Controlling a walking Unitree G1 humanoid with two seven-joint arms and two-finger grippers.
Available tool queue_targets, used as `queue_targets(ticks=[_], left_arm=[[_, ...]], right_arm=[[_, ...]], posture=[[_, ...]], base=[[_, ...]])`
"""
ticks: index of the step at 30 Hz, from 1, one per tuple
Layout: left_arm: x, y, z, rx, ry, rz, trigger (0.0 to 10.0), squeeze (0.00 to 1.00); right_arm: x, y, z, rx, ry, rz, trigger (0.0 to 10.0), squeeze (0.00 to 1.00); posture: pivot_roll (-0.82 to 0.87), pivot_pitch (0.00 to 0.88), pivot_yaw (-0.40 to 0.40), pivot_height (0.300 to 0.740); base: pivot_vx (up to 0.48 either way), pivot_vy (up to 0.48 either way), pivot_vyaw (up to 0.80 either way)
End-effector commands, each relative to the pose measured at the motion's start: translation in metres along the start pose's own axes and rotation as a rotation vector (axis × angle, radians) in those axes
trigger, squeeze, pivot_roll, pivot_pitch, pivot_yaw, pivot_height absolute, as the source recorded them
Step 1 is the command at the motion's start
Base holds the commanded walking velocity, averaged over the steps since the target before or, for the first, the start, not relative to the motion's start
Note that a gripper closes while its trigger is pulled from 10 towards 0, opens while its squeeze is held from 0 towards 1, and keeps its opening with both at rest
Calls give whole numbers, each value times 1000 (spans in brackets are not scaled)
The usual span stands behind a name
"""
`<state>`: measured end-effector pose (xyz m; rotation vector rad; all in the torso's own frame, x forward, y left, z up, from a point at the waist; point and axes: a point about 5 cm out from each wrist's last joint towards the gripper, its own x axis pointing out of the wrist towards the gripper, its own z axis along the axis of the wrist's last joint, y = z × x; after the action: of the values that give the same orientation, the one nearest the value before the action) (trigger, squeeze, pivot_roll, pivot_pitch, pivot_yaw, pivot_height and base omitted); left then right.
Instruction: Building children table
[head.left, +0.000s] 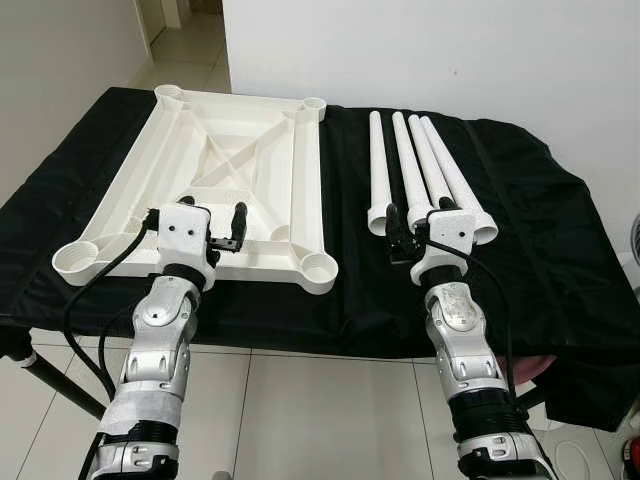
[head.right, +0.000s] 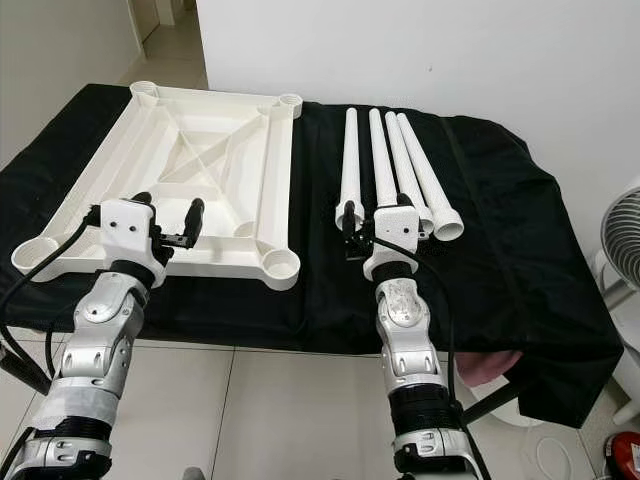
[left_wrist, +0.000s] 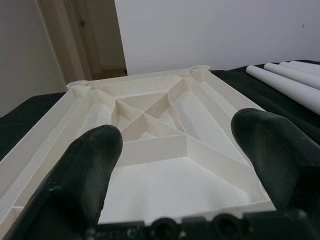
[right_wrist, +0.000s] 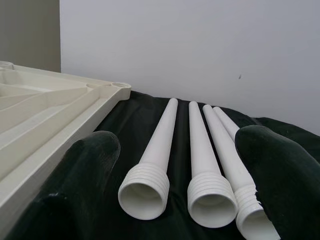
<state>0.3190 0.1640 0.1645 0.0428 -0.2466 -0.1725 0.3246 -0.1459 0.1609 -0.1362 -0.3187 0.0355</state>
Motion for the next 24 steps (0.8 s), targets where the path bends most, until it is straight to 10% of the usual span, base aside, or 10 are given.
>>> queue_targets(ticks=[1, 24], left_arm=[[1, 6, -2, 8, 4, 140, 10000, 0], [0, 8, 3, 10, -22, 139, 10000, 0]], right_arm=[[3, -2, 1, -4, -9, -10, 10000, 0], [5, 0, -2, -29, -9, 3, 10000, 0]], posture=[[13, 0, -50, 740], [21, 0, -62, 740]], base=[[0, 0, 0], [259, 0, 0]])
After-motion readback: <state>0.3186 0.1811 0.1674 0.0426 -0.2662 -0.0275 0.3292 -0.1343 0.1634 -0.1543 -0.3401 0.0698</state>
